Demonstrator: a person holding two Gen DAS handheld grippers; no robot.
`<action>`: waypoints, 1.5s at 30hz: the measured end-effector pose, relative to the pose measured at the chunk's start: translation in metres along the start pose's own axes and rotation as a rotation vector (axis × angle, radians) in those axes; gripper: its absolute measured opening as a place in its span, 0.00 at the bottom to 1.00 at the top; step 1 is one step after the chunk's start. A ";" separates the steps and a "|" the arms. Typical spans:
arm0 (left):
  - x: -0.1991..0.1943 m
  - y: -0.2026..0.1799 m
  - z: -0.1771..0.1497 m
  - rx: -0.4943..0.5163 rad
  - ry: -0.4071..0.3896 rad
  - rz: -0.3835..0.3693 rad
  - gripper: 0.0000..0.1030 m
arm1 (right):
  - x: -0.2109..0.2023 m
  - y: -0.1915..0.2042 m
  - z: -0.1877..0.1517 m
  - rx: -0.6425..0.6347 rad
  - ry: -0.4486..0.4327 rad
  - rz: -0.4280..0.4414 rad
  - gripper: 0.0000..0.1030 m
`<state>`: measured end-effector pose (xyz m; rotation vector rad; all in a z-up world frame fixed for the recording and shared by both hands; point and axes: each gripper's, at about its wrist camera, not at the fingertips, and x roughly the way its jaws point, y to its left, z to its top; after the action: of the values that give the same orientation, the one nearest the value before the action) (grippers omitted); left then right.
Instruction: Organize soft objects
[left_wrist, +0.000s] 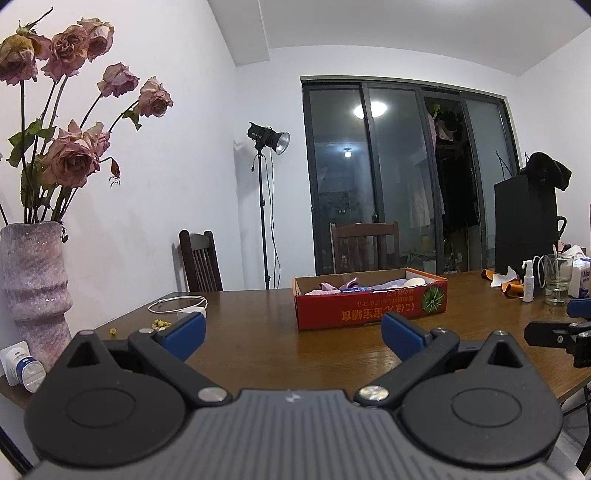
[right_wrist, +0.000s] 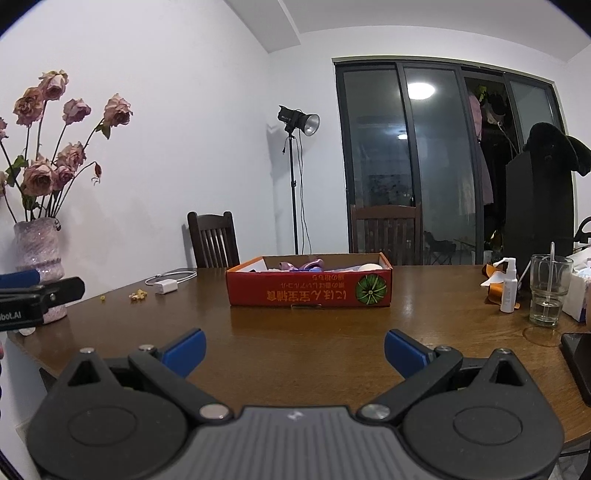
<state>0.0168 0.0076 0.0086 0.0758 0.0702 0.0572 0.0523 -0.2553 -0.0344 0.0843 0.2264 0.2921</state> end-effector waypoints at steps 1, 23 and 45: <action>0.000 0.001 0.000 -0.001 0.000 0.000 1.00 | 0.000 0.000 0.000 0.001 0.002 -0.003 1.00; 0.000 0.001 0.002 -0.004 0.006 -0.011 1.00 | 0.000 -0.003 0.000 0.004 -0.007 -0.010 1.00; 0.000 0.001 0.003 -0.010 0.007 -0.013 1.00 | -0.001 -0.006 0.003 -0.002 -0.019 -0.013 1.00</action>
<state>0.0168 0.0086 0.0117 0.0654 0.0769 0.0443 0.0538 -0.2610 -0.0324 0.0836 0.2077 0.2781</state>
